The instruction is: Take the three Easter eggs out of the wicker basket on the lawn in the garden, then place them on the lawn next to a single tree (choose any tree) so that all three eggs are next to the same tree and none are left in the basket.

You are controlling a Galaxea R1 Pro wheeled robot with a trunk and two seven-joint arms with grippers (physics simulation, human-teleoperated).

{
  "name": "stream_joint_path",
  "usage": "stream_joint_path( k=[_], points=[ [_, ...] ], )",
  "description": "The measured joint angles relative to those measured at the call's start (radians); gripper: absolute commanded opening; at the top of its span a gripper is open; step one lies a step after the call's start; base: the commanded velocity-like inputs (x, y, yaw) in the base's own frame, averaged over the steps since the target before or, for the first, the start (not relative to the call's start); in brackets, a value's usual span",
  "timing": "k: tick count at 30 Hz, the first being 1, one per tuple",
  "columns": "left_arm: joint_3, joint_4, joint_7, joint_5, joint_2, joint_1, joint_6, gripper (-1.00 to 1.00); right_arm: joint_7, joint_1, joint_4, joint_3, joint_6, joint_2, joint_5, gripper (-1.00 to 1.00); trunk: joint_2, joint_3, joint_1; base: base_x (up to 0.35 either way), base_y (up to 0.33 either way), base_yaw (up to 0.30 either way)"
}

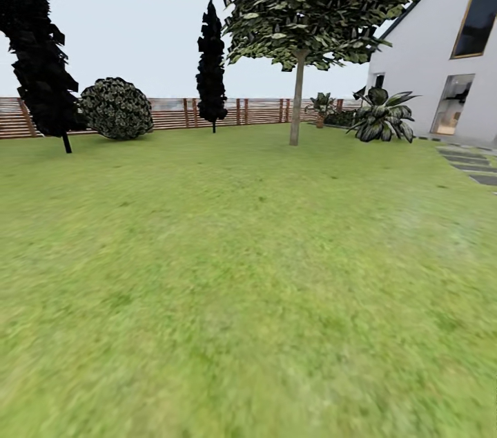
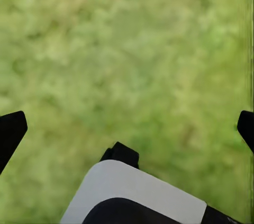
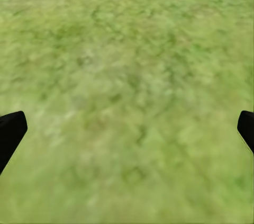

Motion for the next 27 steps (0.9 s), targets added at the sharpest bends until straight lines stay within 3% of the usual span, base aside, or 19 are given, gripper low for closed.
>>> stream_joint_path(
  k=[18, 27],
  points=[
    [0.0, 0.0, 0.0, 0.0, -0.001, 0.0, 0.0, 1.0, 0.003, 0.0, 0.001, -0.002, 0.0, 0.001, -0.003, 1.0, 0.126, 0.056, -0.069, 0.194, -0.286, 0.001],
    [0.001, 0.0, 0.0, -0.002, 0.0, 0.0, 0.0, 1.0, 0.003, 0.0, 0.007, 0.0, 0.002, 0.001, -0.002, 1.0, 0.126, 0.056, -0.069, 0.334, -0.025, 0.0]
  ],
)
